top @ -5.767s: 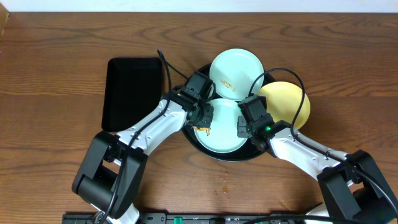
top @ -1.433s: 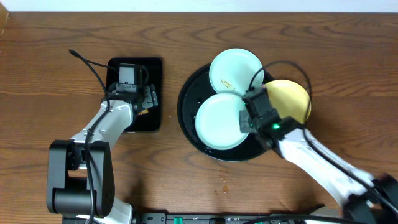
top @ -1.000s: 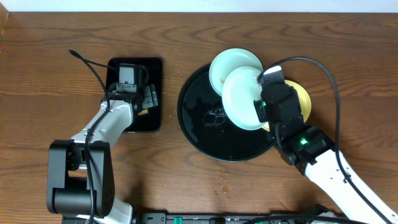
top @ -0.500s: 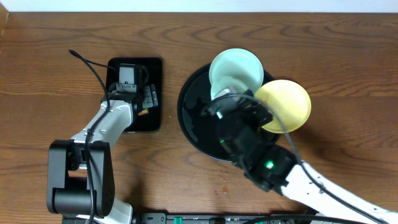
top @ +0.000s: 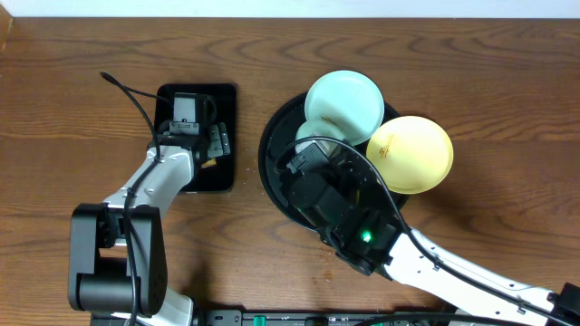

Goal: Clean dirty plates on tray and stack at the side
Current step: 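Carry the pale green plate right with the right gripper and set it down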

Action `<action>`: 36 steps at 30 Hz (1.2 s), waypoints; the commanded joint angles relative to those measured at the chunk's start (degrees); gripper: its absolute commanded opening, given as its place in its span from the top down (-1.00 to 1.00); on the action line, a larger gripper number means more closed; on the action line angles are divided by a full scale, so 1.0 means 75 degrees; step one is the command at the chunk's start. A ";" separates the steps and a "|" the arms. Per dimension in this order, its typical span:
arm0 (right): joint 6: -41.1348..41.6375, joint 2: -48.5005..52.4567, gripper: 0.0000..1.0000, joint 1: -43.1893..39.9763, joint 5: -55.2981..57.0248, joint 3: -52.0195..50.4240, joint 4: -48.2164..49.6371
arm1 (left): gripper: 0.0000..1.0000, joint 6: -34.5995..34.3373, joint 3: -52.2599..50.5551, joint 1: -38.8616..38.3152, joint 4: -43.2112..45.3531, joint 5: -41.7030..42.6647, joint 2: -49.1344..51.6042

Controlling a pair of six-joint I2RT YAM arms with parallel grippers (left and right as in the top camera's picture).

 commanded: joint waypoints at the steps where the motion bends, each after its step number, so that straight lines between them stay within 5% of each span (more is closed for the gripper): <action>1: 0.2104 -0.0329 0.98 -0.0621 -0.2337 0.0087 -0.0265 | -0.74 0.0076 -0.0044 0.0003 0.0009 -0.0096 0.0032; 13: 0.3538 -0.1154 0.98 -0.6193 -0.6749 0.0102 -0.0466 | -0.74 0.0076 -0.0044 0.0003 0.0009 -0.0096 0.0032; 21: 0.3678 -0.1090 0.98 -0.9801 -0.7018 0.0090 -0.0694 | -0.74 0.0076 -0.0044 0.0003 0.0009 -0.0096 0.0032; 36: 0.4197 0.0251 0.98 -1.2473 -0.6140 0.0090 -0.0793 | -0.74 0.0076 -0.0044 0.0003 0.0009 -0.0099 0.0032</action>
